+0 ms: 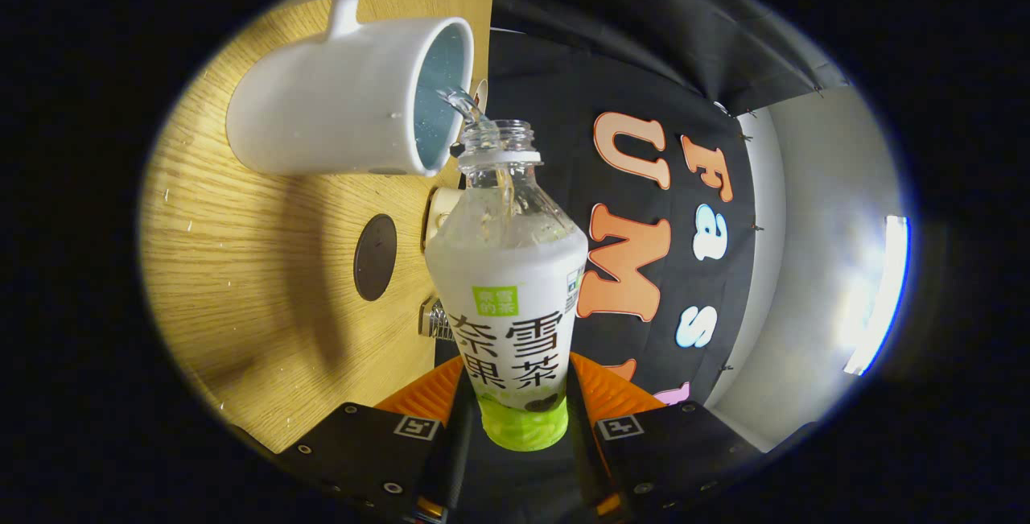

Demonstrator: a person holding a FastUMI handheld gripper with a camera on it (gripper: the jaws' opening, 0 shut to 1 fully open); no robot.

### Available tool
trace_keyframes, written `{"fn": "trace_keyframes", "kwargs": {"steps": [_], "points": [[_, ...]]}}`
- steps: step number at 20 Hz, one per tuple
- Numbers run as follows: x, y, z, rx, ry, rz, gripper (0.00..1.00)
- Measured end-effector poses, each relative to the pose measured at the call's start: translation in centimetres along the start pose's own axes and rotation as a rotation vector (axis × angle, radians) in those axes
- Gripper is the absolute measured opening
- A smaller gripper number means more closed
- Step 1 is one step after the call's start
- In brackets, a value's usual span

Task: Take the bottle from table, then pour the juice into the cup, finally place the bottle on the coaster

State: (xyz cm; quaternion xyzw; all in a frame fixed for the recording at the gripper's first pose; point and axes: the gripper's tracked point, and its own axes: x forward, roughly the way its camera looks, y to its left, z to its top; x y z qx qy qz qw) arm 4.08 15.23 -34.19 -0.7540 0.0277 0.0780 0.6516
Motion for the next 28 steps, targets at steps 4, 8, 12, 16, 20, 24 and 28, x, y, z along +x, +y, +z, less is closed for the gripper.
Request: {"fn": "trace_keyframes", "kwargs": {"steps": [4, 8, 12, 16, 20, 24, 28], "points": [[0.0, -0.3, 0.2, -0.015, -0.009, -0.007, 0.56], [0.3, -1.1, 0.4, -0.047, -0.025, -0.01, 0.56], [0.5, -1.7, 0.2, -0.063, -0.031, -0.015, 0.56], [0.5, -1.9, 0.2, -0.1, -0.039, -0.011, 0.56], [0.7, -2.3, 0.1, -0.143, -0.047, -0.007, 0.56], [0.8, -2.9, 0.4, -0.202, -0.073, -0.013, 0.56], [1.1, -3.6, 0.5, -0.246, -0.084, -0.024, 0.56]]}}
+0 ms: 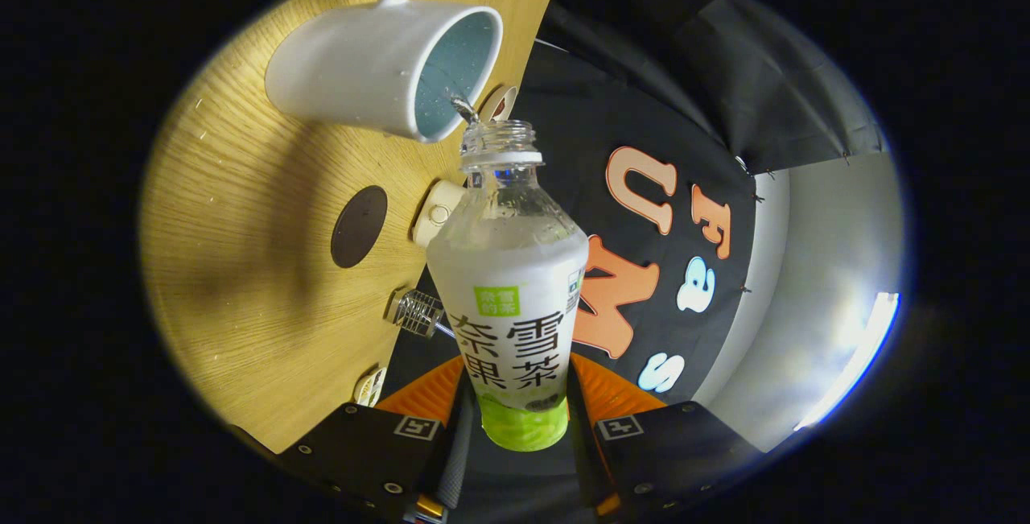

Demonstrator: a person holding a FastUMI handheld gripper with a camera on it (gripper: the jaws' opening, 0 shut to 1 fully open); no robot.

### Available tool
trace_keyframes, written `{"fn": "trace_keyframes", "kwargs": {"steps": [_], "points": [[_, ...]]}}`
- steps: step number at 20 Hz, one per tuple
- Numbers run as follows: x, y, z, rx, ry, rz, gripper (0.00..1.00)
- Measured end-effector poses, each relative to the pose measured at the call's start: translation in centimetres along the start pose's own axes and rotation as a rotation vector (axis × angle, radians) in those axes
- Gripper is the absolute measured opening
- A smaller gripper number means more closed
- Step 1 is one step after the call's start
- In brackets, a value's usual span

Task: Take the bottle from table, then pour the juice into the cup, finally place the bottle on the coaster

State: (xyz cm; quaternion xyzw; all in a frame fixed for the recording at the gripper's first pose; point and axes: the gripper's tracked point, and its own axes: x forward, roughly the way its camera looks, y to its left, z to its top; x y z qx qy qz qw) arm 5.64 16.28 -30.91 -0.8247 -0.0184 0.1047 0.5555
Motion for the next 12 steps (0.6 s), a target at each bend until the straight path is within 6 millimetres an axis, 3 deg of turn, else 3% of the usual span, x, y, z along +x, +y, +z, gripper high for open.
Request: {"fn": "trace_keyframes", "kwargs": {"steps": [12], "points": [[-0.1, -1.8, 0.9, -0.13, -0.068, -0.061, 0.56]]}}
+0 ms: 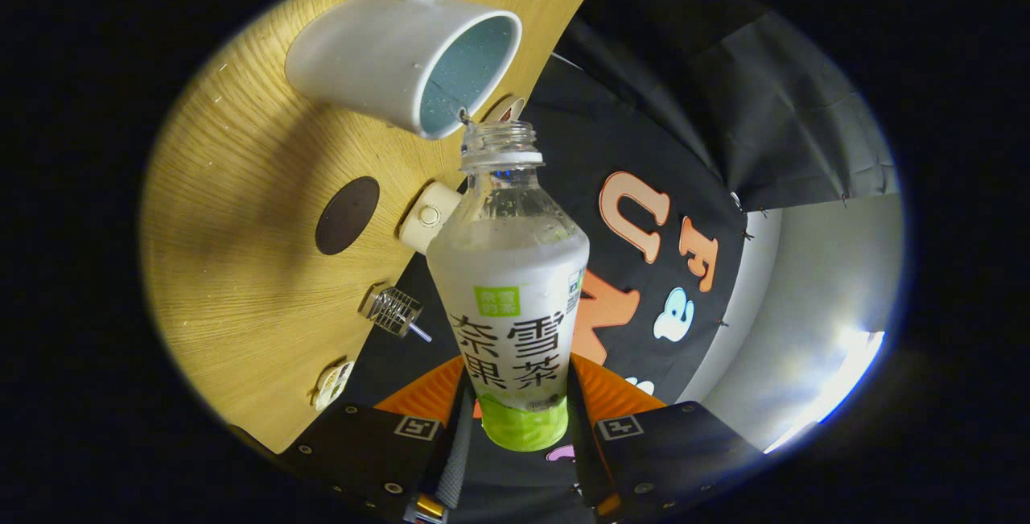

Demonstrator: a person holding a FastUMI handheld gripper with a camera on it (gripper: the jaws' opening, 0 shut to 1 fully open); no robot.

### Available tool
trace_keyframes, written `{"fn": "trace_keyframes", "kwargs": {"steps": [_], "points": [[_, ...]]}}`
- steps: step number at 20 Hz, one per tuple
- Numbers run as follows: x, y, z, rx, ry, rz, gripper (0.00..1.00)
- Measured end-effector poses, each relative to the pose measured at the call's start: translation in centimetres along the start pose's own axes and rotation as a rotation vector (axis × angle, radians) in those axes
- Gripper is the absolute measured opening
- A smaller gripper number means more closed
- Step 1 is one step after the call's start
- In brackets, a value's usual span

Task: Take the bottle from table, then pour the juice into the cup, finally place the bottle on the coaster

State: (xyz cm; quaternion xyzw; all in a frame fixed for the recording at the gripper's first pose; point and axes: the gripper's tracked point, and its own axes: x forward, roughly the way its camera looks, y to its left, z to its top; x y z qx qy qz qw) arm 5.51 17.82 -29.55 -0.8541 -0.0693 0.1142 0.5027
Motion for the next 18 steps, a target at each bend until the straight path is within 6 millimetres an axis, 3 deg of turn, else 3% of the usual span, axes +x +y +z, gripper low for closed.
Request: {"fn": "trace_keyframes", "kwargs": {"steps": [9, 18], "points": [[0.7, -1.8, 1.4, -0.048, -0.048, -0.037, 0.56], [0.5, 3.6, 2.2, 0.24, 0.002, 0.163, 0.56]]}}
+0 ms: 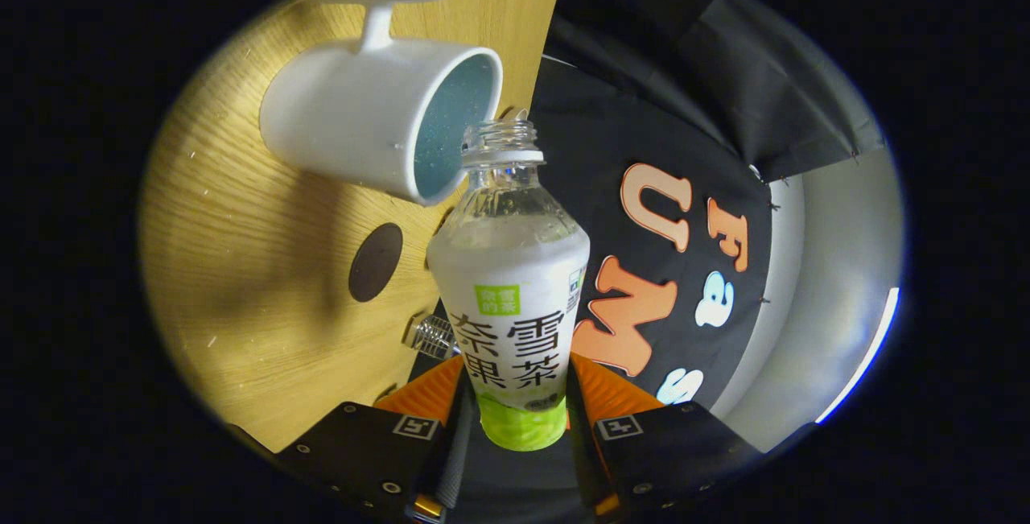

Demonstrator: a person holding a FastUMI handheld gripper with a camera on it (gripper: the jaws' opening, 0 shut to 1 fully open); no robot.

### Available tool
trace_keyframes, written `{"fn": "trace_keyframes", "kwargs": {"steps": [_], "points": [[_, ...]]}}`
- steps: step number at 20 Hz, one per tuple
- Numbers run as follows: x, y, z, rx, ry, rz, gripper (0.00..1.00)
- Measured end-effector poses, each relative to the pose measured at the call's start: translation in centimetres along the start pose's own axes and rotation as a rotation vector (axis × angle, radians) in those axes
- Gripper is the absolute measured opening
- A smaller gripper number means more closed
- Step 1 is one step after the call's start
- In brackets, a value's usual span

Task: Take the bottle from table, then pour the juice into the cup, finally place the bottle on the coaster

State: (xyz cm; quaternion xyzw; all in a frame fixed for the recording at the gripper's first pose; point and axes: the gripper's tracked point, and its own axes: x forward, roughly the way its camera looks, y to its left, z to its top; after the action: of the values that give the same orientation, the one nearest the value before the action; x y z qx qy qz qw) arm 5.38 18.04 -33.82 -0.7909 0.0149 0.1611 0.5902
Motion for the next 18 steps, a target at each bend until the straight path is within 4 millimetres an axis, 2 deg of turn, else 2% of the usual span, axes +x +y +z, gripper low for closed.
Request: {"fn": "trace_keyframes", "kwargs": {"steps": [3, 5, 7, 12, 18], "points": [[0.5, 2.3, 0.3, 0.19, 0.029, 0.106, 0.56], [0.2, 4.1, 0.1, 0.372, 0.071, 0.196, 0.57], [0.2, 4.8, 0.8, 0.542, 0.08, 0.273, 0.57], [0.6, 4.8, 1.3, 0.82, 0.106, 0.348, 0.57], [4.1, 3.8, 2.4, 1.201, 0.109, 0.341, 0.57]]}}
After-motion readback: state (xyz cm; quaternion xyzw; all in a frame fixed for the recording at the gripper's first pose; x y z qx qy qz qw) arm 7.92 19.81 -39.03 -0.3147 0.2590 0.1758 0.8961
